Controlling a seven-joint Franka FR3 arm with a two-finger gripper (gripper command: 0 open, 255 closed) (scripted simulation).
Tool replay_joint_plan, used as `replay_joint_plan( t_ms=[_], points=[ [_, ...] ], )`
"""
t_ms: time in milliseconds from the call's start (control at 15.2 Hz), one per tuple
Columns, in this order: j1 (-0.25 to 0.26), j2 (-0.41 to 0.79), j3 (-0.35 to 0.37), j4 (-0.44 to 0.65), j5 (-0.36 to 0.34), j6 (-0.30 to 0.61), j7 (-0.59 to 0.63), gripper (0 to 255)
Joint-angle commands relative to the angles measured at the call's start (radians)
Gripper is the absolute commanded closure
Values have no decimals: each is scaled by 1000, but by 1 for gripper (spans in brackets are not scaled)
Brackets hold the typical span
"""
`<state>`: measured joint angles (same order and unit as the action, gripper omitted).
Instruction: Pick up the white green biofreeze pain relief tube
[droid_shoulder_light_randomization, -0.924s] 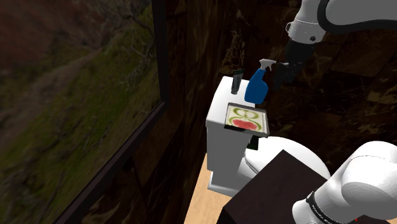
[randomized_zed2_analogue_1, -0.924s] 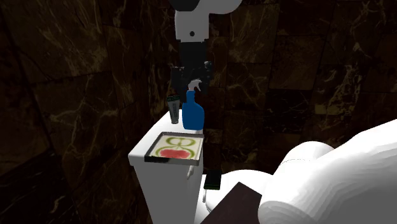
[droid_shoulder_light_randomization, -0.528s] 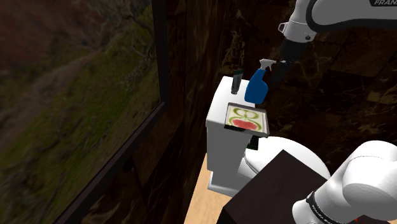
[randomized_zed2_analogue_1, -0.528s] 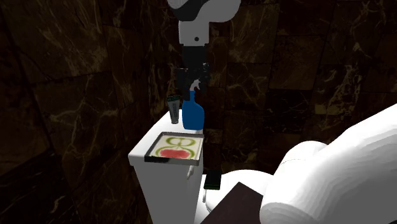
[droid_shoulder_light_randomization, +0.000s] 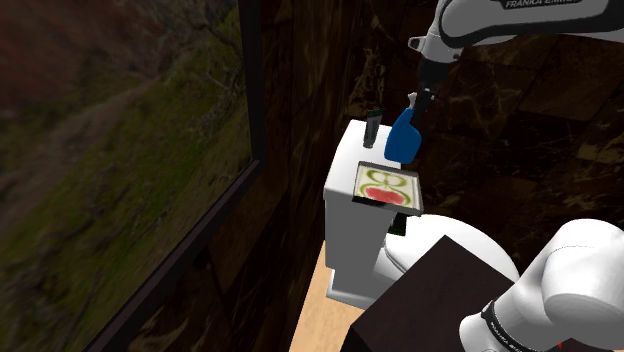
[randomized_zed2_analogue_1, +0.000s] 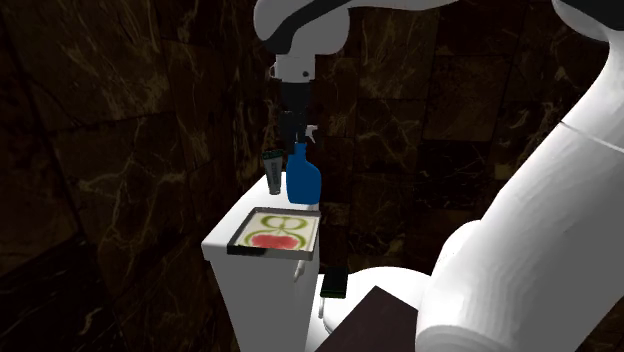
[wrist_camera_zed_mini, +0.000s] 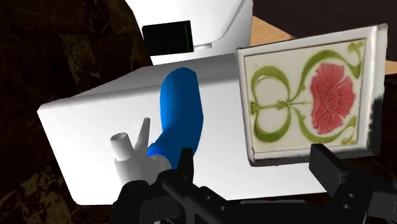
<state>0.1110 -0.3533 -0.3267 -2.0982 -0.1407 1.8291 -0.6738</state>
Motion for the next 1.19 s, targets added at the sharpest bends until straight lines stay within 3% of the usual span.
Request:
replay_joint_plan(
  t_ms=[0, 396, 792, 1122],
  points=[
    [19, 80, -38, 59, 23, 25, -122, 0],
    [47, 337, -104, 285, 143, 43, -458, 0],
    [14, 589, -93, 554, 271, -2, -742, 0],
    [15, 591, -88, 488, 273, 65, -745, 0]
  ],
)
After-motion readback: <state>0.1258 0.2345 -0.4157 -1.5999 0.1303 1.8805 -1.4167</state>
